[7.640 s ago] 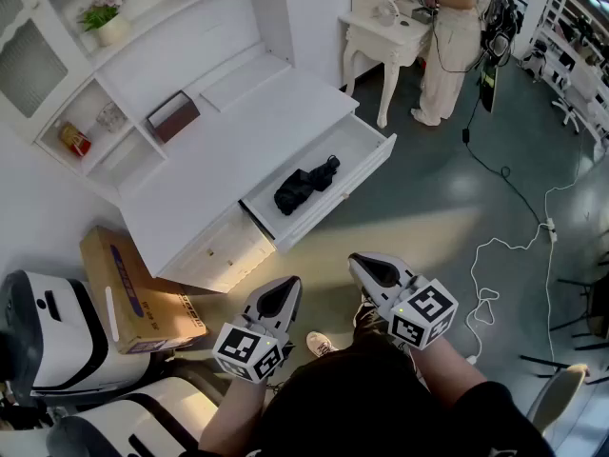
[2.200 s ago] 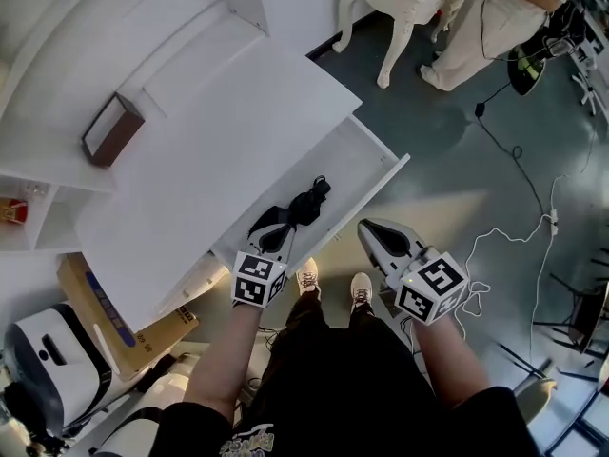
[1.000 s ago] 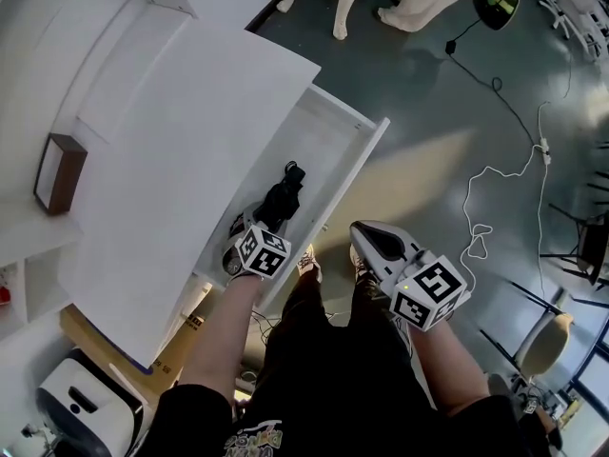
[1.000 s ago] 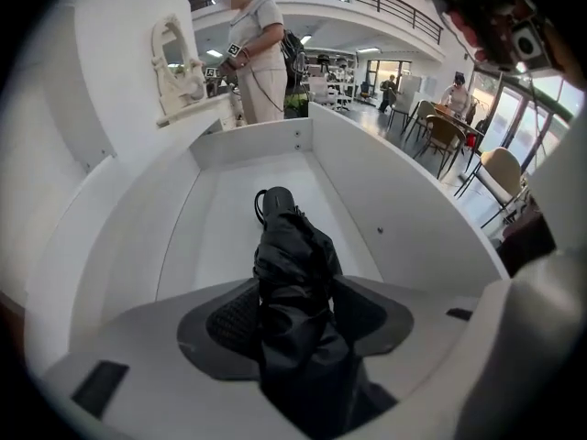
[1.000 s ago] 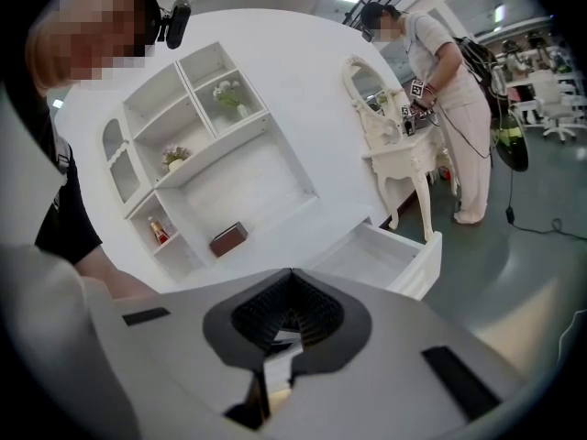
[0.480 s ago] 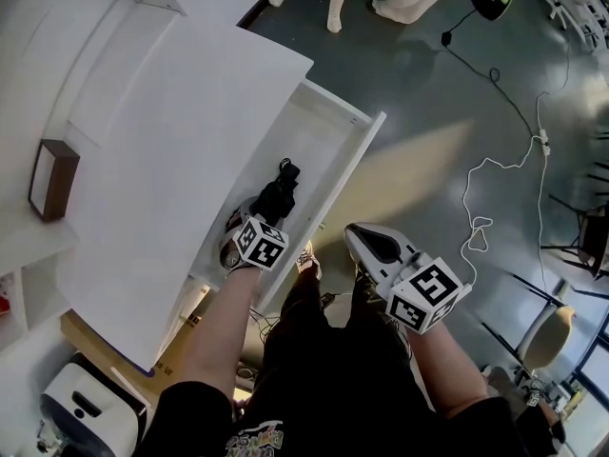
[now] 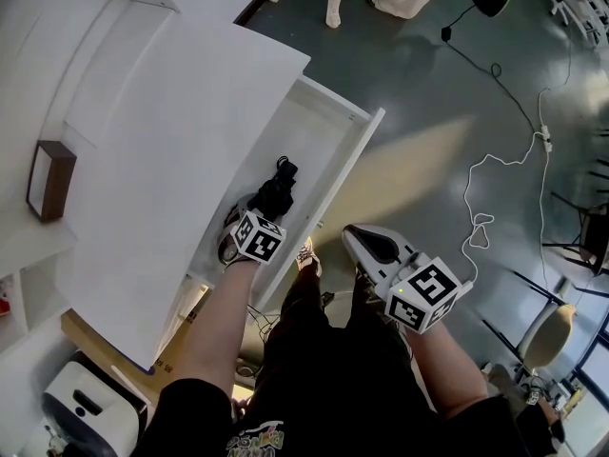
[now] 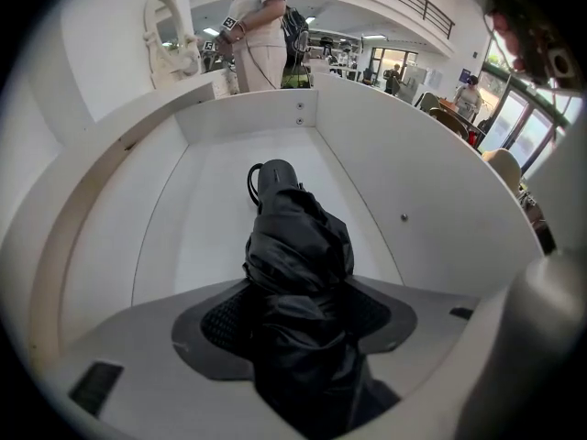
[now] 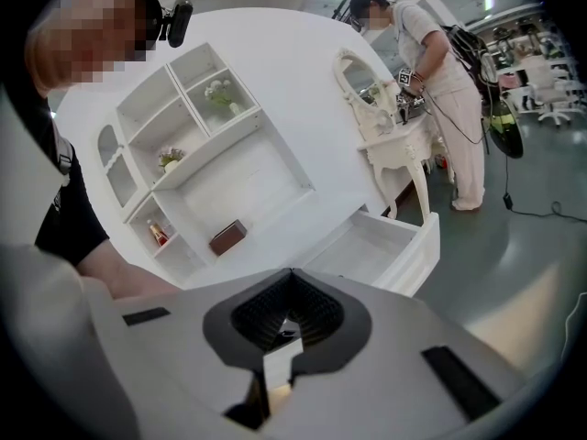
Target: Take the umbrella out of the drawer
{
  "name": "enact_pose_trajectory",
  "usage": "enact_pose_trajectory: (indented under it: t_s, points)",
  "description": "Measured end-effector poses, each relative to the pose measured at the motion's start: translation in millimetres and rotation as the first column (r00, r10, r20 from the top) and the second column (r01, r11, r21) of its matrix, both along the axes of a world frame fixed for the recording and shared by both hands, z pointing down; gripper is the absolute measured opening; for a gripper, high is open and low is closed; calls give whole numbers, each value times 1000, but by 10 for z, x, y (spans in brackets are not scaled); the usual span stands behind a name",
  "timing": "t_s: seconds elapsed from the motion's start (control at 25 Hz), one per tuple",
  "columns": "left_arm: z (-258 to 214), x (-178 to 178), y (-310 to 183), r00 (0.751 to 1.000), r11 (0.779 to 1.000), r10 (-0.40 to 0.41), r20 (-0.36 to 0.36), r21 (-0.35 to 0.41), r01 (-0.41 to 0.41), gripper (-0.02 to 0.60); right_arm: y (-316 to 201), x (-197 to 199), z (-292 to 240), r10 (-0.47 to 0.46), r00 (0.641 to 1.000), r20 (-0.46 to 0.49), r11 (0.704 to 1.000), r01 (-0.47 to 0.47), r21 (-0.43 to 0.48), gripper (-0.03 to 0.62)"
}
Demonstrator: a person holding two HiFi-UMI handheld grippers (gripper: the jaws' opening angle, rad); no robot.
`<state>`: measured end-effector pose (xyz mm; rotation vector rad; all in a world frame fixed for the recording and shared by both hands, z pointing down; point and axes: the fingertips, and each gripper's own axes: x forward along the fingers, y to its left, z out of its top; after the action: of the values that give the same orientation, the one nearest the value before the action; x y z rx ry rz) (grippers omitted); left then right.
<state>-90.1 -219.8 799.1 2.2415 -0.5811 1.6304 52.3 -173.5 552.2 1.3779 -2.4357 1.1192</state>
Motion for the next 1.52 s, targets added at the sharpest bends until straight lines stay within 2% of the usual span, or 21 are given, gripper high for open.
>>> enact_pose_trajectory:
  t_s: [0.24, 0.72, 1.04, 1.28, 1.52]
  points:
    - [34, -1, -10, 1000, 999, -20, -8, -44, 20, 278, -5, -7, -4, -17, 1000, 10, 1000, 17, -1, 3]
    - [-5, 1, -8, 999, 999, -17, -33, -36, 16, 273, 91, 75, -86, -34, 999, -2, 999, 34, 14, 2]
    - [-95, -10, 96, 999, 1000, 18, -30, 16, -18, 265, 174, 162, -156, -43, 999, -12, 999, 43, 22, 2]
    - [-371, 4, 138, 996, 996, -44, -84, 79, 50, 264, 206, 202, -257, -73, 997, -9, 996, 73, 46, 3]
    - [-772, -11, 159, 985, 980, -100, -138, 155, 121, 264, 160, 136, -383, -136, 991, -3, 987, 136, 84, 3]
